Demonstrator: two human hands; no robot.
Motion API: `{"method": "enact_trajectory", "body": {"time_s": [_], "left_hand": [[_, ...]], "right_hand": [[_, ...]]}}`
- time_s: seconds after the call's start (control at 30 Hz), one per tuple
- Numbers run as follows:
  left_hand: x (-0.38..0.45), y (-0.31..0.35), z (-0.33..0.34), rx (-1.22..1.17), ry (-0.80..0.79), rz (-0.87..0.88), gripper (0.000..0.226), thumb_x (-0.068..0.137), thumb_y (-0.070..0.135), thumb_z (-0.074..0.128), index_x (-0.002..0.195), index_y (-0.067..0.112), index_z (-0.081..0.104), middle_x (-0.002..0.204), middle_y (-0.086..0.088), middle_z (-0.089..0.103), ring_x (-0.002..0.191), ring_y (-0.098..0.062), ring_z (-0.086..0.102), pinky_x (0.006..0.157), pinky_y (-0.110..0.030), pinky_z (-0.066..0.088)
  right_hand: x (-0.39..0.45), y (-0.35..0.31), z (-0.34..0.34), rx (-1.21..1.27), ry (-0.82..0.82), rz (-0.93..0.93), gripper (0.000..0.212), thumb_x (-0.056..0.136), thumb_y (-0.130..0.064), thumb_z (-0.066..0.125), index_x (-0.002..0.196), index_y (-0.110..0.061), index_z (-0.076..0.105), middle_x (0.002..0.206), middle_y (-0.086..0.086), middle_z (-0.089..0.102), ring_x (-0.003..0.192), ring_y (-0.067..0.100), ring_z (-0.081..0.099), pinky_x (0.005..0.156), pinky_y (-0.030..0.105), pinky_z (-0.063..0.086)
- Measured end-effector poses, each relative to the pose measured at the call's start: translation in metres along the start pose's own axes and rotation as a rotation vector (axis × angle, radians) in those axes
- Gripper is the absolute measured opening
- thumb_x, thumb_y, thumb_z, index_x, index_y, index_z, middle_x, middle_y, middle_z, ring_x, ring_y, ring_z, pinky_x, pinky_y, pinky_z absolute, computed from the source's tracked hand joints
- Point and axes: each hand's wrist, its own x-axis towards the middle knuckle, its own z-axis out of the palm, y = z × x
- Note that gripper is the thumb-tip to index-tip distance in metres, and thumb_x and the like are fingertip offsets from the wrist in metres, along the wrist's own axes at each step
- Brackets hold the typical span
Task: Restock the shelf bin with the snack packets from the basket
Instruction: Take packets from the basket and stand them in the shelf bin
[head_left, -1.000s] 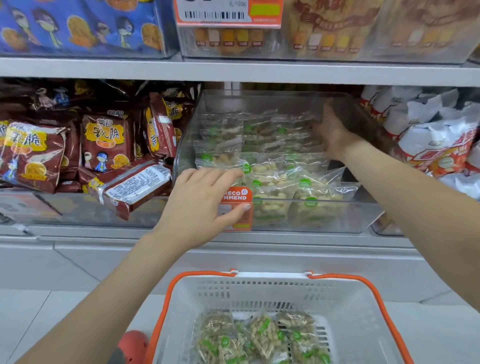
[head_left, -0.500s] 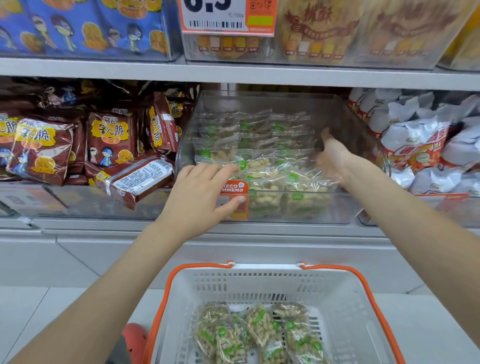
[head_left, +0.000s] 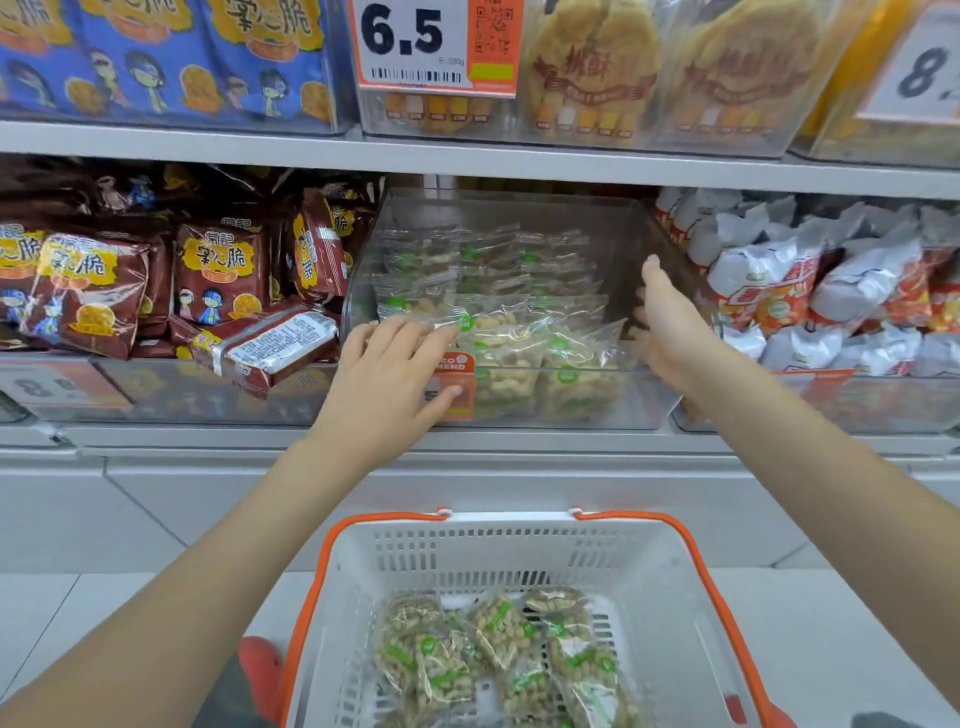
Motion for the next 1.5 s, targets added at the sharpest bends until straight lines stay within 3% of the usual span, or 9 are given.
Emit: {"method": "enact_trajectory", "body": {"time_s": [0.23, 0.53, 0.7, 0.8, 0.87, 1.0, 1.17, 1.33, 1.5], "left_hand": [[-0.057, 0.054, 0.021, -0.042, 0.209, 0.229, 0.022, 0.078, 0.016, 0.051, 0.095, 0.008, 0.062, 0.096, -0.011, 0.063, 0.092, -0.030, 0.056, 0.080, -0.038, 0.038], [-0.293, 0.083, 0.214, -0.267, -1.214, -0.579, 0.072, 0.072, 0.058, 0.039, 0.129, 0.014, 0.042, 0.122, -0.013, 0.054, 0.105, -0.032, 0.055, 0.086, -0.042, 0.050], [-0.332, 0.089, 0.261, -0.745, -1.564, -0.756, 0.080, 0.080, 0.033, 0.068, 0.148, 0.017, 0.028, 0.062, -0.013, 0.045, 0.054, -0.032, 0.041, 0.057, -0.038, 0.045], [-0.305, 0.111, 0.228, -0.914, -1.556, -0.897, 0.123, 0.054, 0.053, 0.083, 0.150, 0.016, 0.016, 0.113, -0.011, 0.059, 0.085, -0.018, 0.064, 0.072, -0.030, 0.055], [-0.296, 0.129, 0.222, -0.943, -1.516, -1.031, 0.107, 0.067, 0.050, 0.079, 0.146, 0.003, 0.023, 0.132, -0.016, 0.050, 0.105, -0.025, 0.062, 0.081, -0.032, 0.054], [-0.300, 0.158, 0.224, -1.007, -1.385, -1.324, 0.119, 0.066, 0.057, 0.076, 0.151, 0.007, 0.009, 0.152, -0.013, 0.030, 0.133, -0.029, 0.041, 0.105, -0.040, 0.043], [-0.290, 0.175, 0.224, -0.577, -1.203, -0.958, 0.075, 0.072, 0.051, 0.073, 0.132, 0.015, 0.044, 0.143, -0.019, 0.029, 0.132, -0.034, 0.033, 0.106, -0.042, 0.037], [-0.279, 0.170, 0.231, -0.848, -1.079, -0.931, 0.034, 0.085, 0.019, 0.069, 0.073, 0.021, 0.037, 0.082, 0.000, 0.047, 0.064, -0.005, 0.040, 0.055, -0.016, 0.033], [-0.262, 0.157, 0.215, -1.126, -1.013, -1.071, 0.025, 0.089, 0.019, 0.065, 0.102, 0.014, 0.045, 0.083, 0.004, 0.047, 0.070, -0.010, 0.050, 0.053, -0.013, 0.042]], "right_hand": [[-0.109, 0.159, -0.004, -0.694, -0.050, -0.773, 0.055, 0.099, -0.038, 0.036, 0.151, -0.030, 0.020, 0.158, -0.009, 0.011, 0.147, 0.008, 0.006, 0.118, 0.029, 0.012], [-0.131, 0.395, 0.001, -1.286, -0.515, 0.144, 0.103, 0.064, -0.095, 0.021, 0.147, -0.045, -0.015, 0.160, -0.002, -0.015, 0.147, 0.038, -0.003, 0.112, 0.064, 0.015], [-0.143, 0.429, -0.007, -1.081, -0.677, 0.348, 0.090, 0.086, -0.040, 0.061, 0.153, -0.030, 0.002, 0.161, 0.008, -0.008, 0.135, 0.027, 0.037, 0.102, 0.033, 0.040], [-0.139, 0.427, 0.000, -0.982, -0.655, 0.398, 0.088, 0.085, -0.028, 0.068, 0.152, -0.025, 0.011, 0.147, 0.017, 0.033, 0.113, 0.022, 0.057, 0.081, 0.023, 0.047], [-0.140, 0.425, 0.008, -0.961, -0.585, 0.436, 0.078, 0.080, -0.040, 0.071, 0.142, -0.022, 0.028, 0.126, 0.008, 0.054, 0.093, 0.017, 0.059, 0.078, 0.027, 0.052], [-0.156, 0.420, 0.028, -0.983, -0.883, 0.569, 0.070, 0.077, -0.060, 0.066, 0.133, -0.024, 0.043, 0.135, -0.002, 0.050, 0.115, 0.018, 0.053, 0.098, 0.031, 0.041], [-0.162, 0.420, 0.033, -0.959, -0.902, 0.476, 0.069, 0.077, -0.046, 0.073, 0.137, -0.026, 0.044, 0.138, -0.005, 0.048, 0.129, 0.018, 0.045, 0.107, 0.029, 0.032], [-0.157, 0.418, 0.025, -0.828, -0.754, 0.449, 0.060, 0.080, -0.052, 0.067, 0.127, -0.018, 0.054, 0.106, -0.008, 0.057, 0.091, 0.010, 0.054, 0.074, 0.021, 0.043], [-0.145, 0.384, 0.006, -0.538, -0.594, 0.674, 0.074, 0.086, -0.060, 0.054, 0.145, -0.019, 0.037, 0.135, -0.005, 0.046, 0.105, 0.018, 0.059, 0.079, 0.026, 0.054]]}}
